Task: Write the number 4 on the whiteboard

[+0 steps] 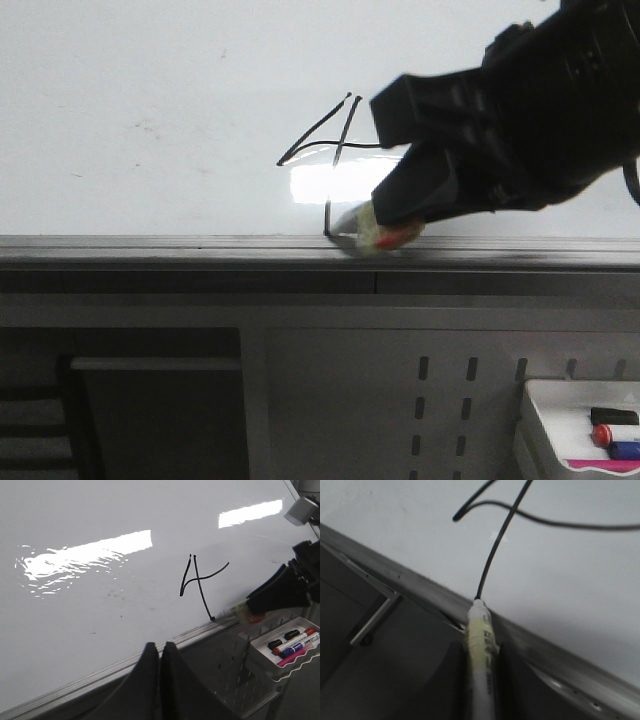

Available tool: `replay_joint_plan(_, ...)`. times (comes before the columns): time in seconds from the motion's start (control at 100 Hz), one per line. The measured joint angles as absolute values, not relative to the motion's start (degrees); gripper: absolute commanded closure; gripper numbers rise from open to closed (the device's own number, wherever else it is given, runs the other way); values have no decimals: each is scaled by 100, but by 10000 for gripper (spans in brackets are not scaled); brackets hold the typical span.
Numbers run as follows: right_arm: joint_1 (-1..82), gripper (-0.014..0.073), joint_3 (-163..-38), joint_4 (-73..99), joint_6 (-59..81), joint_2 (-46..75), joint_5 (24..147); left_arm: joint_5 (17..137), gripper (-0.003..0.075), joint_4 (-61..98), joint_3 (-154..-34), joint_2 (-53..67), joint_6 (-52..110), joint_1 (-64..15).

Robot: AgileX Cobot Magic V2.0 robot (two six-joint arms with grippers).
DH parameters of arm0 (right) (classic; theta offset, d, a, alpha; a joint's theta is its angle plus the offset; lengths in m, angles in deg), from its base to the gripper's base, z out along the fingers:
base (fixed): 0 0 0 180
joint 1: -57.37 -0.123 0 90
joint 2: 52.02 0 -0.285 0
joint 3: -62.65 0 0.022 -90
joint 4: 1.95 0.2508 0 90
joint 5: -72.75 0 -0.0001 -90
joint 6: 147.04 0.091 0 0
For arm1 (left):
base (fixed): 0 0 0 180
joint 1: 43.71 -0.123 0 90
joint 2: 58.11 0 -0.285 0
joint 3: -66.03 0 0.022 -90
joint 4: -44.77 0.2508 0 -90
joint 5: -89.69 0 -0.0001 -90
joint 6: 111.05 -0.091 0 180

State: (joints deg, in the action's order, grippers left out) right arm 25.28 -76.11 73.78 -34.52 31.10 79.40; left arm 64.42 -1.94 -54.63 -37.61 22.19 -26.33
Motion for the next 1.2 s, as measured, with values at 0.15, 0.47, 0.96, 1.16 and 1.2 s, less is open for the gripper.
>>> replay_joint_plan(0.15,2462,637,-7550,7490,-3452,3089,7855,6439,741,-194,-5463,-3761,2219,-2633)
replay_joint_plan(0.47,2474,637,-7857,7368,-3452,2625,8175,6429,714,-333,-5463,-3761,2219,-2633)
replay_joint_plan(0.96,2372,637,-8487,4419,-3452,1624,10705,4451,352,97,-7127,-2258,1359,-2134)
replay_joint_plan(1.16,1497,637,-8487,3524,-3452,1581,10461,4029,352,581,-7689,-1156,722,-1147)
replay_joint_plan(1.2,1257,637,-8487,3392,-3452,1581,10292,4016,352,712,-7790,-918,700,-950)
